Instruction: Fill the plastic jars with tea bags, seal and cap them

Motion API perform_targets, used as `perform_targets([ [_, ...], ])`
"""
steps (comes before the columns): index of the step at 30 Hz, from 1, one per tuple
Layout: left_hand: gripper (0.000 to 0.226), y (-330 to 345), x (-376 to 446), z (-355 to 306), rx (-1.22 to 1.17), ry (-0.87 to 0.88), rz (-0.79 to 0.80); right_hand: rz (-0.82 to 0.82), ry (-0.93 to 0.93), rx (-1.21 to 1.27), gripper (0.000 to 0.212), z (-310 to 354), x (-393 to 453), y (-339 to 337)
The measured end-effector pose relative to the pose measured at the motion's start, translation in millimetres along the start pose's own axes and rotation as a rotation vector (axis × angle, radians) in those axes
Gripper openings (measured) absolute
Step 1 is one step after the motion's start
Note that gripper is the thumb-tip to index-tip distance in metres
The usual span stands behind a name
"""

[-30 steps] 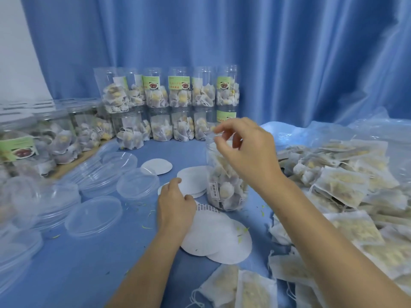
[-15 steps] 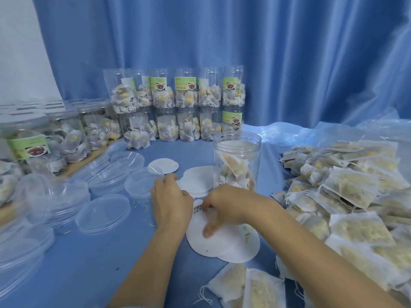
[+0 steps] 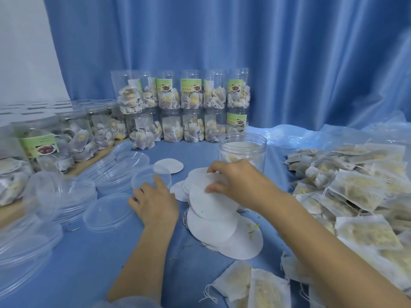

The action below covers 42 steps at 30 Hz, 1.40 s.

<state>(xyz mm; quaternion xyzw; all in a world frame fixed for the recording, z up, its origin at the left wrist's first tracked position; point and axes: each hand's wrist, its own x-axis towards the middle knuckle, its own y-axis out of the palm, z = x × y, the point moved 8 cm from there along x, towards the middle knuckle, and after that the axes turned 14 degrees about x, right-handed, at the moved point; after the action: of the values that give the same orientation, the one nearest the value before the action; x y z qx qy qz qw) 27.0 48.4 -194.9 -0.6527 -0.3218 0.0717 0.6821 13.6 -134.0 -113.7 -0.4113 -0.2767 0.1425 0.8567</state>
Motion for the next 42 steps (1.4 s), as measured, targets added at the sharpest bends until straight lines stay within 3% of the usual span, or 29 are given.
perform_targets([
  [5,0.054,21.3,2.9,-3.8,0.142,0.126,0.147,-0.021,-0.054,0.023,0.019,4.8,-3.6,-3.4],
  [10,0.031,-2.3,5.5,-2.6,0.163,0.137,-0.064,-0.042,-0.083,-0.005,0.02,7.0,-3.5,-4.7],
  [13,0.038,-7.6,2.7,-1.3,0.161,0.12,-0.076,-0.073,-0.081,-0.019,0.021,5.8,-3.2,-8.0],
  [17,0.037,-17.1,2.7,1.7,-0.011,0.073,-0.149,-0.08,-0.076,-0.034,0.021,4.0,-3.4,-8.4],
  [19,0.053,-10.9,2.4,-2.6,-0.063,0.096,-0.107,-0.075,-0.072,-0.043,0.023,3.4,-3.2,-7.8],
  [21,0.062,0.7,1.8,-7.3,0.032,0.126,-0.006,-0.068,-0.073,-0.055,0.024,3.1,-3.4,-7.0],
  [23,0.054,7.8,2.8,-7.8,0.167,0.139,0.03,-0.066,-0.073,-0.062,0.024,2.2,-3.7,-6.5],
  [29,0.055,0.6,3.8,-13.7,0.116,0.217,-0.088,-0.078,-0.07,-0.089,0.024,-0.5,-4.3,-5.0],
  [31,0.051,-16.6,-0.6,-12.8,-0.109,0.167,-0.236,-0.109,-0.067,-0.081,0.025,-1.3,-3.9,-6.9],
  [33,0.038,-35.6,-8.2,-0.5,-0.515,0.017,-0.36,-0.17,-0.066,-0.056,0.023,-2.3,-3.2,-11.3],
  [36,0.035,-40.8,-15.5,13.3,-1.085,-0.223,-0.384,-0.311,-0.091,0.001,0.022,-1.8,-4.3,-21.8],
  [39,0.026,-32.8,-10.3,7.8,-1.578,-0.255,-0.221,-0.44,-0.091,0.195,0.019,-2.2,-7.6,-34.9],
  [42,0.02,-20.1,-10.0,-6.7,-1.813,-0.296,0.123,-0.51,-0.08,0.378,0.014,-1.6,-10.7,-44.2],
])
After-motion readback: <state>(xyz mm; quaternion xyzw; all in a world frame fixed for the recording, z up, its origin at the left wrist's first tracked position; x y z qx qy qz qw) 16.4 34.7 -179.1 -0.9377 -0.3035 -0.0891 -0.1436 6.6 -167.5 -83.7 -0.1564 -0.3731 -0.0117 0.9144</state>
